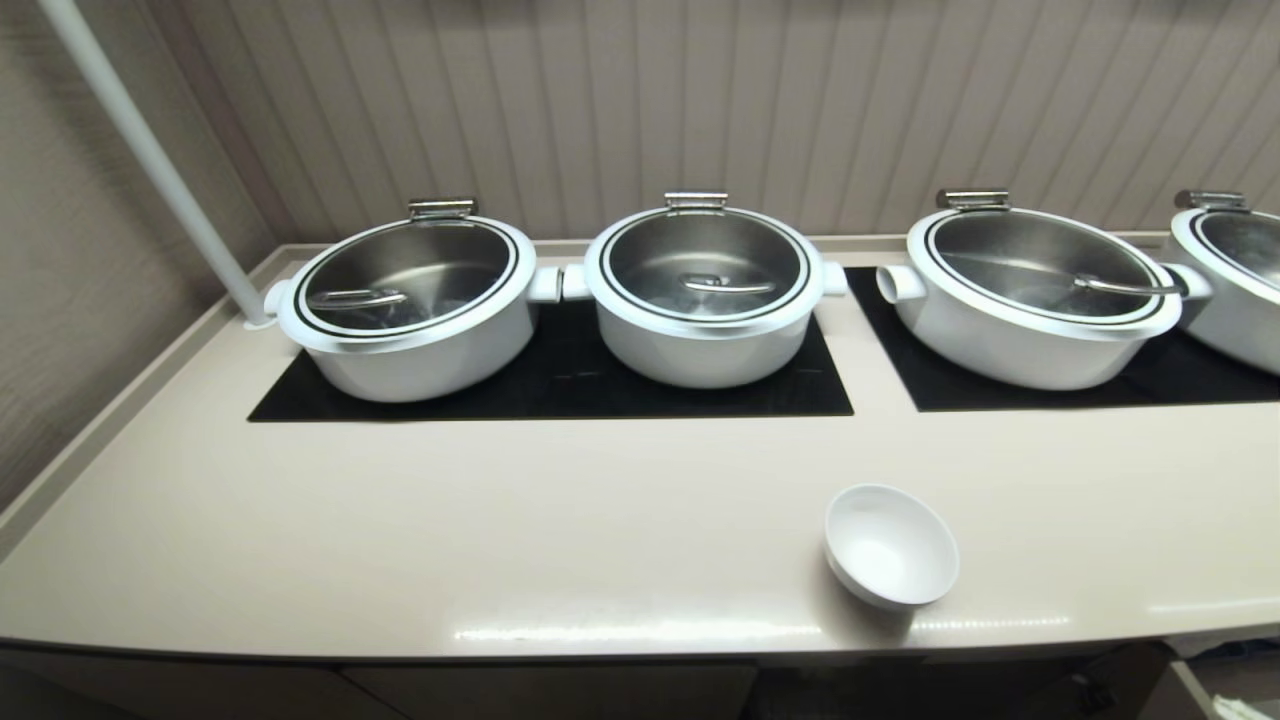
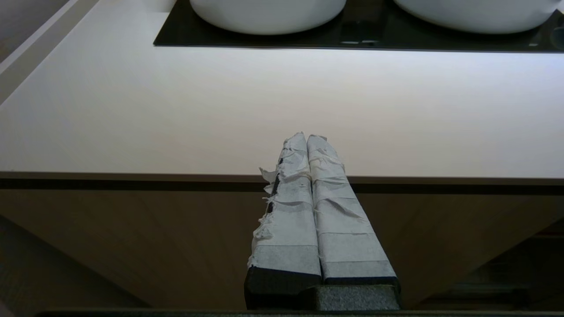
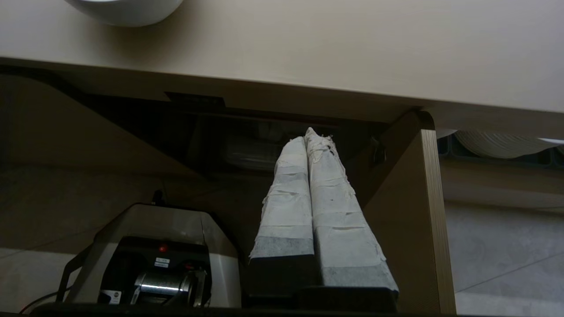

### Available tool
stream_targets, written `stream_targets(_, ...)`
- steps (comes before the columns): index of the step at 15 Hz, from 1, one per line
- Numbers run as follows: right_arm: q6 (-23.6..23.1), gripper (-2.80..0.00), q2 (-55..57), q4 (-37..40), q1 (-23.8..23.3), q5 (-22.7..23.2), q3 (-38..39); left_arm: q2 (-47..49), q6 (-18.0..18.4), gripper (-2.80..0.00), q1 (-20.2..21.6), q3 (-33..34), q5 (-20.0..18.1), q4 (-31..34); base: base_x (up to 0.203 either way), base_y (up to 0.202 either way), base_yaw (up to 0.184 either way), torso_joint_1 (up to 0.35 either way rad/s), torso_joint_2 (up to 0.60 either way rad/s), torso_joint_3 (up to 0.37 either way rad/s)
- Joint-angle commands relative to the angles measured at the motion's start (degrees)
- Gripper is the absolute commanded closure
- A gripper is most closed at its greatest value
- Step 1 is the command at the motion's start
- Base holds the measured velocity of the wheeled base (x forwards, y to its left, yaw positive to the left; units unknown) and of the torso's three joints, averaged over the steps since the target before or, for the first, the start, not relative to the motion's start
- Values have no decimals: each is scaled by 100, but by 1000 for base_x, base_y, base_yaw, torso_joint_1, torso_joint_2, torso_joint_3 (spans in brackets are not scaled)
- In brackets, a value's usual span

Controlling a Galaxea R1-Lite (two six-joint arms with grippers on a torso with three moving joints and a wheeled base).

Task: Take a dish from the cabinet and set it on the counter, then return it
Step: Pick up the bowl from the table

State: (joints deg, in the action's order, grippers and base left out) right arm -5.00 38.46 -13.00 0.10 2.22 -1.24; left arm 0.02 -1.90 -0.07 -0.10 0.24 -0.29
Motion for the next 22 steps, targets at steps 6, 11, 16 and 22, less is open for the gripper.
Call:
stream_targets(6,-10,0,-1981,1163,53,-160,119,-2,-3,0,-1,1,2,2,0,0,0,0,0,0)
stream_targets(11,175,0,-3453,1386,34,-227,108,-2,-3,0,-1,1,2,-6,0,0,0,0,0,0)
stream_targets(16,393,0,-3846,1300,16,-222,124,-2,-3,0,-1,1,8,3,0,0,0,0,0,0)
stream_targets(22,404,0,-3846,1300,16,-222,124,-2,-3,0,-1,1,2,-6,0,0,0,0,0,0)
